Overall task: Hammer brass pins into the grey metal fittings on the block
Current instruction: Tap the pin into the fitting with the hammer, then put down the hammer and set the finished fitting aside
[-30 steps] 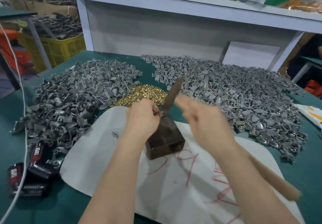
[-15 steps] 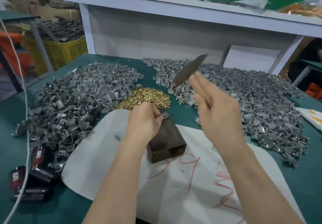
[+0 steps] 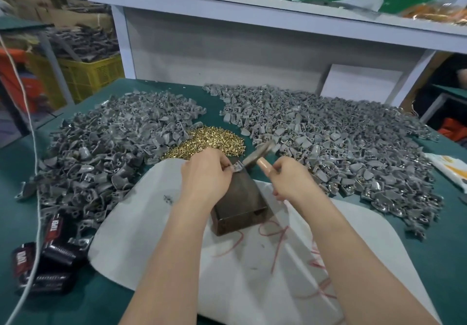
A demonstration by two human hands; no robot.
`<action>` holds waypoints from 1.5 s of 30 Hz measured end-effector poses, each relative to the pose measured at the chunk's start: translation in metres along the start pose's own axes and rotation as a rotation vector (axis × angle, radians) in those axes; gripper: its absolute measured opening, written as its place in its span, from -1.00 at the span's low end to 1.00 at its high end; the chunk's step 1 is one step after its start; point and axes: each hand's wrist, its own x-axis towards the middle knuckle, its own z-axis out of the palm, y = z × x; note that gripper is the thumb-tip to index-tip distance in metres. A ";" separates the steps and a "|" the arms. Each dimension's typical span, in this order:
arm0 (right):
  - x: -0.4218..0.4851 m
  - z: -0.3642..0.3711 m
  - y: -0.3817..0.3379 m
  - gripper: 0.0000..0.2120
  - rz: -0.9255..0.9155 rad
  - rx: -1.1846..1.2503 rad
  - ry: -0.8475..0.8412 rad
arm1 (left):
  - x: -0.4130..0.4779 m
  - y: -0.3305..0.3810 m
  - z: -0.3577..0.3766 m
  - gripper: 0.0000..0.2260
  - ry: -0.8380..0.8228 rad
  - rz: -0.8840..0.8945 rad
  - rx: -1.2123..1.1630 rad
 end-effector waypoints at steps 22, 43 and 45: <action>0.044 -0.012 -0.070 -0.24 -0.196 0.106 0.200 | 0.006 -0.004 -0.016 -0.82 0.605 -0.187 -0.930; 0.033 0.044 -0.131 -0.81 -0.516 0.366 -0.187 | 0.019 -0.023 -0.019 -0.71 0.560 -0.280 -1.067; 0.032 0.026 -0.114 -0.84 -0.470 0.549 -0.262 | 0.016 -0.017 -0.016 -0.76 0.382 -0.175 -0.993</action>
